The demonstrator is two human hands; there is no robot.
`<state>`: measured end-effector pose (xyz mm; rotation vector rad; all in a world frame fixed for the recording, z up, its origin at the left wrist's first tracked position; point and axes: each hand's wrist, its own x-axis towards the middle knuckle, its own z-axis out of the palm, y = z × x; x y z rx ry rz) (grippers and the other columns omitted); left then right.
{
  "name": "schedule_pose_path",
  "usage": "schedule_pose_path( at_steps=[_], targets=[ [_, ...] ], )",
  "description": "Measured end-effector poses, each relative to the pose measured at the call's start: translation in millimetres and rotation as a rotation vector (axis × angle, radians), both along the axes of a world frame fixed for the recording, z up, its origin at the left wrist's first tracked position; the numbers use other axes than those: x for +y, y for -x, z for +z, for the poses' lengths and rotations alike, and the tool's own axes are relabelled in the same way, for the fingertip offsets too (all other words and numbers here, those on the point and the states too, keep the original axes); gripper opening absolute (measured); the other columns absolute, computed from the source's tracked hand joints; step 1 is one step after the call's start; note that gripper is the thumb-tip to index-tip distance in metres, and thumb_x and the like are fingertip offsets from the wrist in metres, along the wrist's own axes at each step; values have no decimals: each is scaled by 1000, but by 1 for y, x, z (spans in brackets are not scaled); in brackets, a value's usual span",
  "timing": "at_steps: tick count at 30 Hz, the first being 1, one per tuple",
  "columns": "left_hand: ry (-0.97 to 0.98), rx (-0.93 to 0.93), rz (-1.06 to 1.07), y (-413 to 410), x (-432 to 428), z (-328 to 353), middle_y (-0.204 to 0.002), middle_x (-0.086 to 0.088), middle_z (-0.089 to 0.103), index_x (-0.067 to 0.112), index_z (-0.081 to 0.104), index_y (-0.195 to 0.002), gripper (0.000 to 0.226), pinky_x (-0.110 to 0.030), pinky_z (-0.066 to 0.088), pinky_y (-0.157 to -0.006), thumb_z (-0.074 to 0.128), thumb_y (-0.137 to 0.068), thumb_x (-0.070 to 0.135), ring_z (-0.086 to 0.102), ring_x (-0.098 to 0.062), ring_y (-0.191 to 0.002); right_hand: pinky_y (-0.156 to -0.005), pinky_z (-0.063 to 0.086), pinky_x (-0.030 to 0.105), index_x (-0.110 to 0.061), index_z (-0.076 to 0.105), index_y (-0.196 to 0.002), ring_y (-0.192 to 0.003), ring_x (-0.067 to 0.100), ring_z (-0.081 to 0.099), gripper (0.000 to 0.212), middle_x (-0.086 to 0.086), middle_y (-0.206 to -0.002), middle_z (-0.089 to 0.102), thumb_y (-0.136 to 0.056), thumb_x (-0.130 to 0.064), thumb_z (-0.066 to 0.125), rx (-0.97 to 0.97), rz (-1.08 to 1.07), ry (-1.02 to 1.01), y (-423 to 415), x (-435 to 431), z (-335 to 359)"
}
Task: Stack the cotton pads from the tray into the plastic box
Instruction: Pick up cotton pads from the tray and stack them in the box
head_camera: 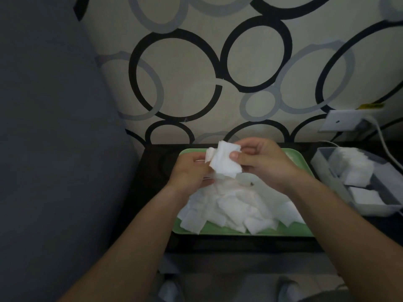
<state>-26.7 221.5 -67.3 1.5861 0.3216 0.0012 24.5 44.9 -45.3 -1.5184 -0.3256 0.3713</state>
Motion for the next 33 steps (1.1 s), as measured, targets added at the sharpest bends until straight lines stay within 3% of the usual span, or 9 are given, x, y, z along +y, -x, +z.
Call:
schedule_pose_path(
  at_steps=[4,9,13,16,20,22,25,29,33],
  targets=[
    [11,-36,-83,4,-8,5,-99,0,77,29,71,-94,24,-24,60,-69,62,-94,7,74,-15,-91,-67,61,35,-15,70,-84,-69,11,69,18,-9,-67,69,-80,1,76,-74,-89,105,0,2,-2],
    [38,-38,-103,6,-10,9,-105,-3,76,22,73,-111,18,-23,58,-69,62,-98,20,74,-17,-96,-72,60,44,-14,70,-84,-72,11,67,17,-10,-67,67,-79,0,78,-95,-111,159,2,-3,-1],
    [93,4,-83,6,-12,11,-109,-7,75,21,72,-111,21,-29,59,-70,54,-102,28,73,-22,-97,-66,58,38,-8,70,-87,-69,15,63,16,-4,-71,62,-77,-1,80,-144,-127,205,2,-4,-2],
    [90,-6,-106,8,-13,13,-104,-2,77,23,73,-111,24,-30,60,-72,60,-98,38,74,-19,-96,-56,52,30,-2,67,-91,-59,13,64,23,2,-71,63,-77,-11,83,-187,-147,277,4,-4,-2],
    [21,-66,-101,12,-10,11,-99,1,78,24,71,-104,14,-28,61,-76,68,-93,16,74,-16,-94,-54,50,30,-18,63,-91,-57,16,68,25,1,-69,68,-83,-37,77,-268,-203,497,7,-3,-5],
    [7,-59,-36,13,-5,9,-101,-1,77,22,71,-106,17,-28,61,-74,67,-93,12,73,-18,-94,-55,51,28,-22,61,-90,-58,14,68,15,0,-70,69,-89,-35,69,-300,-200,586,6,-6,-9],
    [-19,-40,3,16,3,6,-106,-2,75,18,70,-116,24,-25,58,-69,68,-92,15,72,-20,-97,-60,49,21,-22,67,-83,-59,5,64,5,-3,-72,70,-87,-22,72,-372,2,667,9,-15,-14],
    [-45,-33,-6,23,11,6,-106,-3,74,17,70,-117,25,-23,56,-67,68,-92,16,71,-19,-97,-64,41,11,-29,73,-92,-66,0,56,17,-9,-85,64,-82,-15,76,-528,252,785,19,-16,-21],
    [-48,-14,-23,29,15,8,-107,-3,73,15,69,-118,26,-22,56,-67,69,-92,16,71,-19,-98,-77,46,25,-40,66,-116,-82,6,51,34,-6,-100,50,-86,-25,71,-648,362,1009,25,-8,-28]
  ],
)
